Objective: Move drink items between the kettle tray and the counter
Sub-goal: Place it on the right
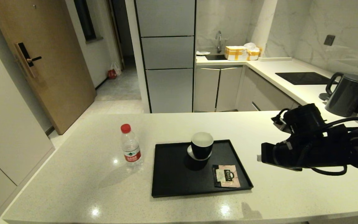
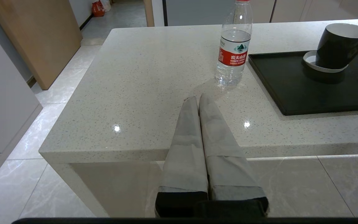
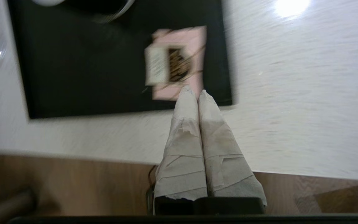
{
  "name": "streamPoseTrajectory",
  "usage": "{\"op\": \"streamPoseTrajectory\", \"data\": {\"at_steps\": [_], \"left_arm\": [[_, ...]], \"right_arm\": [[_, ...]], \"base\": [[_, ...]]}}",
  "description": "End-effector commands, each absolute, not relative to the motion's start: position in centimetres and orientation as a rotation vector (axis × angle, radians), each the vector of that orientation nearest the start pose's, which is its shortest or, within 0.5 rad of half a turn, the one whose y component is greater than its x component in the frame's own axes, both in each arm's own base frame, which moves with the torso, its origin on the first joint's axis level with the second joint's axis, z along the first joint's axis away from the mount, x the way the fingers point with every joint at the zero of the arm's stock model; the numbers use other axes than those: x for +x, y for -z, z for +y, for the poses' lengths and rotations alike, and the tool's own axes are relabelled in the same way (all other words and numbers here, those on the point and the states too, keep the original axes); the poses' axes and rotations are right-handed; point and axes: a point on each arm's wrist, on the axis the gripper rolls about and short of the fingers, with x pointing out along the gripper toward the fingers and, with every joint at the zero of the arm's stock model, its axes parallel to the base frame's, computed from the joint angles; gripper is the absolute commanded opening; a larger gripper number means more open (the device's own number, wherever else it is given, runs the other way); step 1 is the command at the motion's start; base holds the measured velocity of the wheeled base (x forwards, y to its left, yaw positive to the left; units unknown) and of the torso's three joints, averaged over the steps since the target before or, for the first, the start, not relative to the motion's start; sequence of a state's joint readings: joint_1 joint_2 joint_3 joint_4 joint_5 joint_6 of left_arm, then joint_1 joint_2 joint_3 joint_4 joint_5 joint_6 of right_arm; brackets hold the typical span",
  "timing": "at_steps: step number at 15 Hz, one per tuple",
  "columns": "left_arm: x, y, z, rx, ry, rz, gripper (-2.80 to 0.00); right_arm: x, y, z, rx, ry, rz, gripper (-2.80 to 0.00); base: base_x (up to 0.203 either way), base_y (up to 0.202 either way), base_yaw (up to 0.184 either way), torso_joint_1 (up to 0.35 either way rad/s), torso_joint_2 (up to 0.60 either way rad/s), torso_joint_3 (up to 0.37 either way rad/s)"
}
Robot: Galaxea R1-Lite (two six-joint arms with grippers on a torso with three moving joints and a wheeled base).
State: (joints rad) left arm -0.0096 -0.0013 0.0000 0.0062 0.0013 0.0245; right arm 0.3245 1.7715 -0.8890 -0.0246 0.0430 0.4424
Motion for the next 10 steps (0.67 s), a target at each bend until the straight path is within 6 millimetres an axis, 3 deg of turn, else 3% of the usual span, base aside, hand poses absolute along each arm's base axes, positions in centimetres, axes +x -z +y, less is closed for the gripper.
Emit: {"op": "streamPoseTrajectory", "data": {"at_steps": [1, 4, 8, 9, 10], "left_arm": [[-2.3, -7.5, 0.0, 0.025, 0.009, 0.004, -2.8], [-2.3, -7.5, 0.0, 0.025, 0.008, 0.006, -2.8], [-2.3, -7.5, 0.0, 0.025, 0.008, 0.005, -2.8], [-2.3, -7.5, 0.0, 0.025, 0.008, 0.005, -2.8], [-2.3, -7.5, 0.0, 0.025, 0.008, 0.006, -2.8]], "right_arm": [[28.8, -11.3, 11.0, 0.277, -0.201, 0.97, -2.8], [30.2, -8.3, 12.7, 0.255, -0.228, 0.997, -2.8], [30.6, -6.5, 12.9, 0.253, -0.219, 1.011, -2.8], [30.6, -6.5, 12.9, 0.253, -0.219, 1.011, 0.0], [30.7, -6.0, 12.9, 0.255, -0.221, 1.006, 0.0]], "base": [[0.0, 0.0, 0.0, 0.0, 0.0, 0.0], [0.0, 0.0, 0.0, 0.0, 0.0, 0.0], [0.0, 0.0, 0.0, 0.0, 0.0, 0.0], [0.0, 0.0, 0.0, 0.0, 0.0, 0.0], [0.0, 0.0, 0.0, 0.0, 0.0, 0.0]]}}
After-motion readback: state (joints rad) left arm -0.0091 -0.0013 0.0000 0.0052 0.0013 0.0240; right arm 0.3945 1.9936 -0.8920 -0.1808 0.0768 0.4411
